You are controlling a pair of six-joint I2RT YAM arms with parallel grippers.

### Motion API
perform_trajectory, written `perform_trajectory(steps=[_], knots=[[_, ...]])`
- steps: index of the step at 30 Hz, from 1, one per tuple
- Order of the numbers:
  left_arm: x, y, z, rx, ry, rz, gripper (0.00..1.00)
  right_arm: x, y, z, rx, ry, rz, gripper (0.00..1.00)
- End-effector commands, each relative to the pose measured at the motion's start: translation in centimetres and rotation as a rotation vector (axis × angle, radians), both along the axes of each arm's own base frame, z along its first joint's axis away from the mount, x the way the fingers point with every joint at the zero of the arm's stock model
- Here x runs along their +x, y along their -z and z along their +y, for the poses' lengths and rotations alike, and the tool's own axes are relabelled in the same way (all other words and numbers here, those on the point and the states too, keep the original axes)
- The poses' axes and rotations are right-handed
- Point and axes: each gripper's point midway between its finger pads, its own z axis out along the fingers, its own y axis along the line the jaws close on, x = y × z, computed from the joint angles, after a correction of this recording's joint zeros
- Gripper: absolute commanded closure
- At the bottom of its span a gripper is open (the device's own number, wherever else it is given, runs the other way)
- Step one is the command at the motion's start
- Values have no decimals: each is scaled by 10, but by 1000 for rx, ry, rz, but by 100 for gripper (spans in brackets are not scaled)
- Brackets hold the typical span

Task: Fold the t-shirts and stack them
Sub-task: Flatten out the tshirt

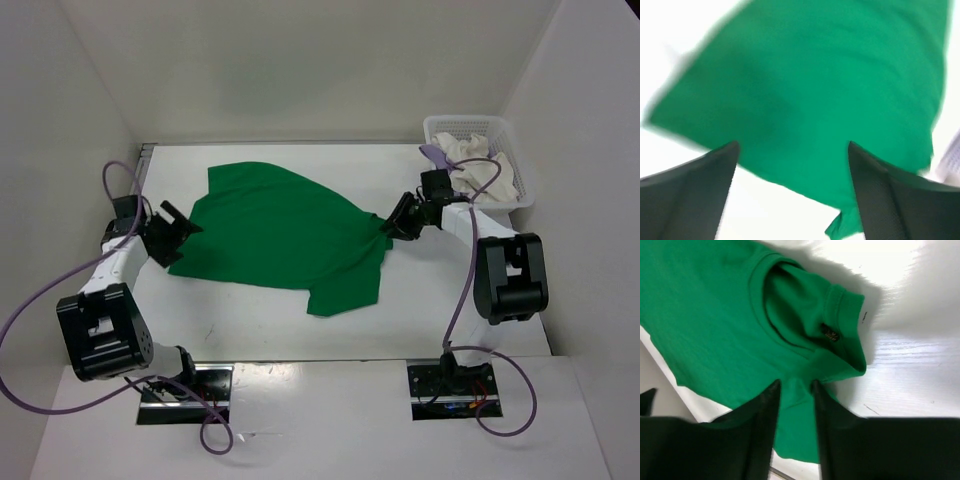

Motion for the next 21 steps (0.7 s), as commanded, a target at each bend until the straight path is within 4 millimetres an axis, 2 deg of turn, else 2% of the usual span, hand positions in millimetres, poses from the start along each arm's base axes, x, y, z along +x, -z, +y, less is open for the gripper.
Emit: perform_trajectory(steps=[1,2,4,6,7,8,9,10,11,12,14,18,21], knots=[[-33,31,36,-1,-216,158,0,8,-50,1,-7,-27,-149,57],[-36,31,44,34,-255,169,0,5,-60,1,-13,-36,-171,53],[-41,31,56,66,-321,176,0,-3,-62,0,-18,-44,-181,48],[-48,33,69,76,-370,194,0,-10,-66,-1,-24,-53,-186,33],[-55,39,75,83,-404,211,2,-15,-66,-4,-41,-55,-195,18],[-63,45,78,77,-434,239,12,-19,-68,-5,-41,-55,-192,16],[-71,47,85,65,-479,244,27,-23,-65,-7,-58,-58,-185,16],[-75,47,87,53,-511,233,42,-25,-71,-10,-67,-50,-203,18],[-78,51,85,53,-511,233,57,-29,-69,-10,-72,-57,-205,27],[-85,61,83,47,-526,257,61,-30,-71,-12,-79,-51,-206,46],[-89,67,83,43,-550,269,68,-35,-69,-12,-80,-52,-195,65],[-85,73,85,31,-572,268,69,-38,-72,-3,-75,-88,-209,65],[-77,77,83,-3,-571,244,55,-44,-73,0,-90,-87,-216,58]])
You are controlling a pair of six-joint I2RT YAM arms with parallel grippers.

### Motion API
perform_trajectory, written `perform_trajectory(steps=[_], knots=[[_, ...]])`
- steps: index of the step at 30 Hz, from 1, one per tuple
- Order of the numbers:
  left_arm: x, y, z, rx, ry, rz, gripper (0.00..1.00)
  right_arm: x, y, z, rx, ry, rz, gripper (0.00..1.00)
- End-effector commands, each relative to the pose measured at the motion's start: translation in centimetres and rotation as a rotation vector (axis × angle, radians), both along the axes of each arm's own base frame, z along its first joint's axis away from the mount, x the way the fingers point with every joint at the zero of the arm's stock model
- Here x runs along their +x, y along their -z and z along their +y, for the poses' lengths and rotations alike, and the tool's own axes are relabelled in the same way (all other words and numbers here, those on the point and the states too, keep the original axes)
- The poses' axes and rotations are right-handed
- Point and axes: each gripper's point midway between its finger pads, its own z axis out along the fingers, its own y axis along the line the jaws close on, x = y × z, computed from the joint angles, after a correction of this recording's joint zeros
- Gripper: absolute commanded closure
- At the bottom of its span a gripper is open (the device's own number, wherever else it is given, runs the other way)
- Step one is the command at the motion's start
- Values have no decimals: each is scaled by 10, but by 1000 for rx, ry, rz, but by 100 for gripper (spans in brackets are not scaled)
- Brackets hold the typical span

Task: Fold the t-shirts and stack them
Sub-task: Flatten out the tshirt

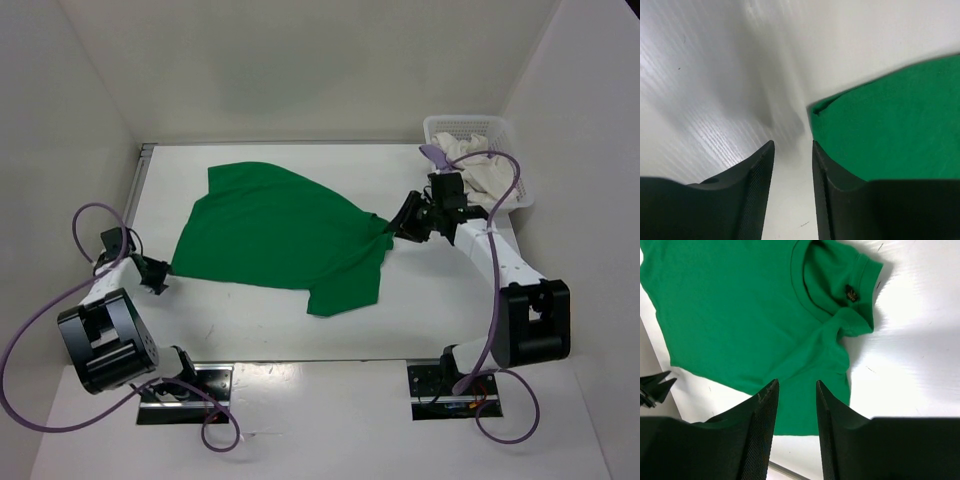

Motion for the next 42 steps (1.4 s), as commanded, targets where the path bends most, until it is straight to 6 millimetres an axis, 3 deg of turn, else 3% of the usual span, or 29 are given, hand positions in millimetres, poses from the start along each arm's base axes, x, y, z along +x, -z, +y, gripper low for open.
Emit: perform_trajectory(steps=[1,2,8,14,17,19,20,25,29,31,36,38,39,40,42], knots=[[13,3,1,-16,-33,-61,52,-11,-7,4,-18,-12,-38,58],[16,4,3,-14,-33,-66,52,-10,-13,6,-6,-20,-57,57],[25,18,-5,-70,-3,-81,46,-24,9,9,18,-24,-1,57],[27,32,-10,-107,3,-79,63,-27,21,3,3,25,28,60],[28,32,-11,-114,7,-83,74,-37,38,-4,-15,70,86,62],[39,19,-6,-95,25,-121,85,-43,47,-5,-12,100,133,59],[42,13,-7,-93,44,-133,90,-49,57,-6,-18,100,168,49],[74,-34,0,-3,119,-231,97,-60,86,0,3,115,268,42],[81,-38,-5,-9,162,-250,100,-62,108,17,-11,69,319,42],[85,-39,-15,-10,205,-261,100,-58,115,33,-1,29,329,49],[97,-49,-34,14,286,-281,100,-39,127,36,-13,58,293,63],[101,-50,-45,14,319,-289,100,-31,130,36,-21,64,289,80],[101,-54,-45,20,320,-300,100,-20,121,39,-17,55,256,91],[106,-59,-46,36,336,-308,100,-21,118,41,-5,44,267,94],[113,-68,-46,36,343,-326,100,-20,85,48,16,15,221,99]])
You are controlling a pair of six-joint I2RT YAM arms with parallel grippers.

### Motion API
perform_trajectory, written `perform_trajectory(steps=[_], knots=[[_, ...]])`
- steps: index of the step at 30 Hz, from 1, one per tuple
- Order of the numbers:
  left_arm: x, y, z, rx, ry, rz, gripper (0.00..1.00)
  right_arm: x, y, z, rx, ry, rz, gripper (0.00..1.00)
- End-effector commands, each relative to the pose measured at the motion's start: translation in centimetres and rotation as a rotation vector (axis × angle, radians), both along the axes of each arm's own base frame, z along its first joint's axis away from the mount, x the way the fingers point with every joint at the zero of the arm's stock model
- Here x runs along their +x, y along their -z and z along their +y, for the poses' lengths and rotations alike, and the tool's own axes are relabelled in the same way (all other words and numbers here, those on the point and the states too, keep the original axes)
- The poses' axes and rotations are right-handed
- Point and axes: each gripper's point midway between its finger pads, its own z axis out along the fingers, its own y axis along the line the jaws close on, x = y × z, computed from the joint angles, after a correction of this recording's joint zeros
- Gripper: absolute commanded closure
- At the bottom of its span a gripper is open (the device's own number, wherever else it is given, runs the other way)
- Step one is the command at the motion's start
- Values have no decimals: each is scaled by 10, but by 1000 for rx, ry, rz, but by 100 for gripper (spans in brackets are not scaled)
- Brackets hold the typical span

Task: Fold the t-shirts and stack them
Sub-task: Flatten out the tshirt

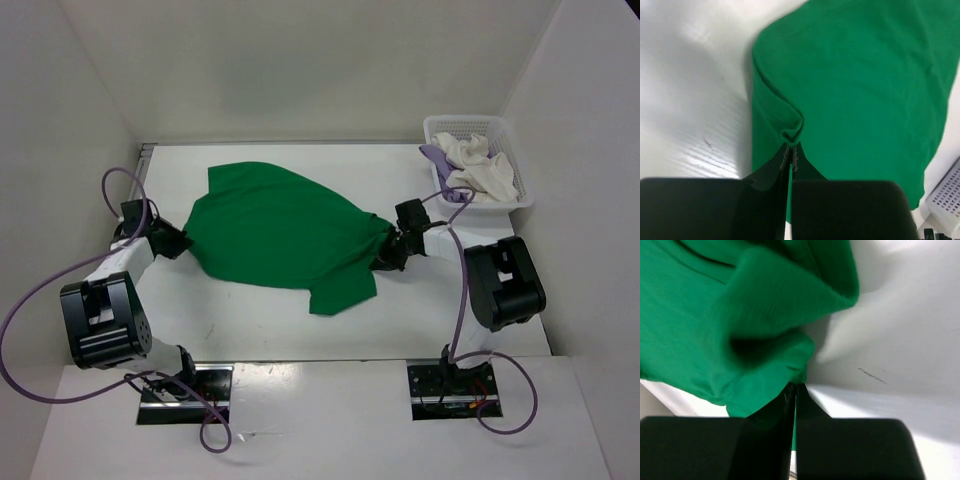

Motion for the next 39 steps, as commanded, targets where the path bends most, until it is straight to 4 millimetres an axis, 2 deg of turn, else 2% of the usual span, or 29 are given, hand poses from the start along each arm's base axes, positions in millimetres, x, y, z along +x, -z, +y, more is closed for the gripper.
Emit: perform_trajectory(steps=[1,2,3,4,6,9,10,12,15,17,18,19,21,22,23,24,25,26,28,29,30,31,32,33,34,37,39], knots=[[23,-36,3,40,46,-99,100,17,-50,10,-7,-48,-138,100],[23,-36,3,40,46,-99,100,4,-79,12,2,-63,-165,100],[26,-41,4,44,46,-112,100,1,-102,17,7,-89,-202,100],[30,-46,5,49,46,-124,100,-8,-118,23,14,-114,-217,100],[33,-51,4,46,52,-138,100,-29,-144,21,26,-130,-214,100],[40,-50,7,45,52,-133,100,-49,-149,24,72,-154,-168,100],[42,-52,7,48,52,-143,100,-54,-157,30,120,-161,-162,100],[48,-54,9,44,46,-148,100,-52,-163,35,159,-159,-181,100],[61,-61,13,51,46,-168,100,-36,-163,38,153,-150,-220,100],[67,-56,15,47,45,-157,100,-9,-125,37,76,-136,-192,100],[67,-52,15,43,45,-147,100,-6,-124,31,55,-129,-203,100],[72,-54,17,47,46,-158,100,11,-100,31,27,-130,-174,100],[75,-52,18,38,39,-151,100,42,-95,29,-6,-131,-203,100],[78,-55,14,40,50,-160,100,55,-96,31,-17,-133,-223,100],[80,-59,14,37,43,-169,100,78,-105,36,-19,-125,-256,100],[80,-59,14,37,43,-169,100,89,-113,39,-19,-135,-286,100],[83,-63,15,40,43,-179,100,89,-119,41,-17,-151,-280,100],[81,-62,14,37,43,-170,100,97,-140,43,-7,-149,-323,100],[83,-70,15,44,43,-189,100,79,-156,50,4,-189,-344,100],[83,-74,15,47,43,-198,100,56,-145,49,10,-210,-296,100],[85,-78,16,50,44,-206,100,35,-166,48,32,-226,-339,100],[85,-78,16,50,44,-207,100,15,-165,48,39,-246,-320,100],[87,-82,17,53,44,-217,100,-16,-144,40,19,-262,-236,100],[87,-82,17,53,44,-217,100,-37,-157,40,53,-280,-250,100],[91,-88,17,51,37,-230,100,-56,-147,35,56,-288,-207,100],[94,-85,18,48,37,-223,100,-88,-156,28,81,-307,-170,100],[99,-90,22,58,30,-228,100,-92,-171,26,86,-307,-187,100]])
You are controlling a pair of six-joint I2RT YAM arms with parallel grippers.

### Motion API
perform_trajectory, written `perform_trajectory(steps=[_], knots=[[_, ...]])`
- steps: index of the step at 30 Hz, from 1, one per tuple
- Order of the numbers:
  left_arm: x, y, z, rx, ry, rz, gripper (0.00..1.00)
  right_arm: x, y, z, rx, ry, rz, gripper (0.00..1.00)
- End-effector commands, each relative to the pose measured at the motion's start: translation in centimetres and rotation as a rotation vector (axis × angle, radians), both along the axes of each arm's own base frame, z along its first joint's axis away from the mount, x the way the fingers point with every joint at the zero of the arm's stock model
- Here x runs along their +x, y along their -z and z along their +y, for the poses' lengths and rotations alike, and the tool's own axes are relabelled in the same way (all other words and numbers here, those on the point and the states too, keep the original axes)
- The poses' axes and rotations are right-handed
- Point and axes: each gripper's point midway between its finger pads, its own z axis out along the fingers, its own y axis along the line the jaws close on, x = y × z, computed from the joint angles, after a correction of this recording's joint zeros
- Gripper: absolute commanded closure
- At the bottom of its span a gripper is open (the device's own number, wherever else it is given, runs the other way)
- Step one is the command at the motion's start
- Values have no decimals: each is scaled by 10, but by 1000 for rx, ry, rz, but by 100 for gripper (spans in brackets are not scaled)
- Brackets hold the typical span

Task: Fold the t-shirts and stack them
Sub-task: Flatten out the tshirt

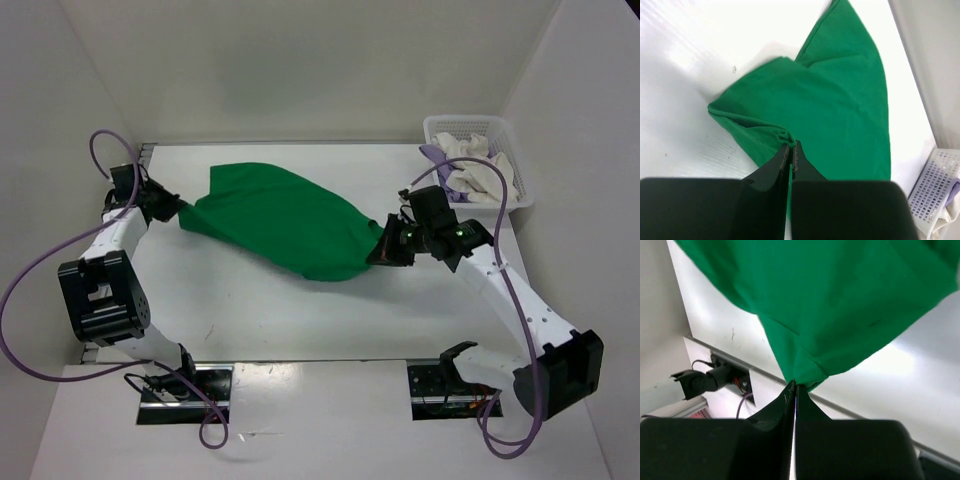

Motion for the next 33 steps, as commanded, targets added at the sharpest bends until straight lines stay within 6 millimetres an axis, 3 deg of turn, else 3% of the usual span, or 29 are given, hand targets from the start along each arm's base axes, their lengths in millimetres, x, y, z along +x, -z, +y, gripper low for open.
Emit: perform_trajectory(steps=[1,3,6,7,9,10,14,16,17,20,21,23,24,25,26,27,28,29,30,33], knots=[[17,-22,5,10,-11,-60,100,-23,-2,-5,-12,-30,77,100],[20,-24,6,11,-11,-63,100,-15,1,-6,-28,-14,60,100],[21,-22,8,14,-18,-53,100,7,42,-14,-30,23,90,100],[21,-17,8,11,-18,-43,100,16,68,-17,-63,44,138,100],[22,-17,4,18,-3,-42,100,37,95,-19,-104,84,129,100],[22,-16,5,24,-10,-41,100,43,119,-20,-137,103,179,100],[11,6,-4,23,8,7,100,92,156,-19,-180,179,175,100],[2,22,-7,12,8,45,100,113,166,-22,-184,203,193,100],[-1,22,-8,12,8,45,100,133,166,-16,-175,204,172,100],[-11,26,-10,23,23,60,100,182,144,-21,-206,234,79,100],[-12,26,-8,31,14,63,100,190,137,-20,-207,226,62,95],[-17,27,-9,37,21,72,100,199,117,-17,-204,221,40,75],[-19,26,-10,38,21,69,100,198,107,-18,-196,223,21,63],[-22,26,-11,38,21,67,100,192,99,-17,-181,216,13,63],[-22,25,-12,32,28,65,100,177,106,-19,-176,206,31,53],[-25,26,-13,32,28,67,100,167,88,-21,-152,226,8,49],[-27,30,-14,28,28,77,100,158,85,-23,-143,234,2,46],[-28,27,-14,38,34,69,100,133,104,-32,-169,246,55,42],[-30,31,-15,35,34,79,100,114,105,-38,-165,269,62,41],[-32,30,-19,42,51,77,100,93,111,-46,-156,314,66,45]])
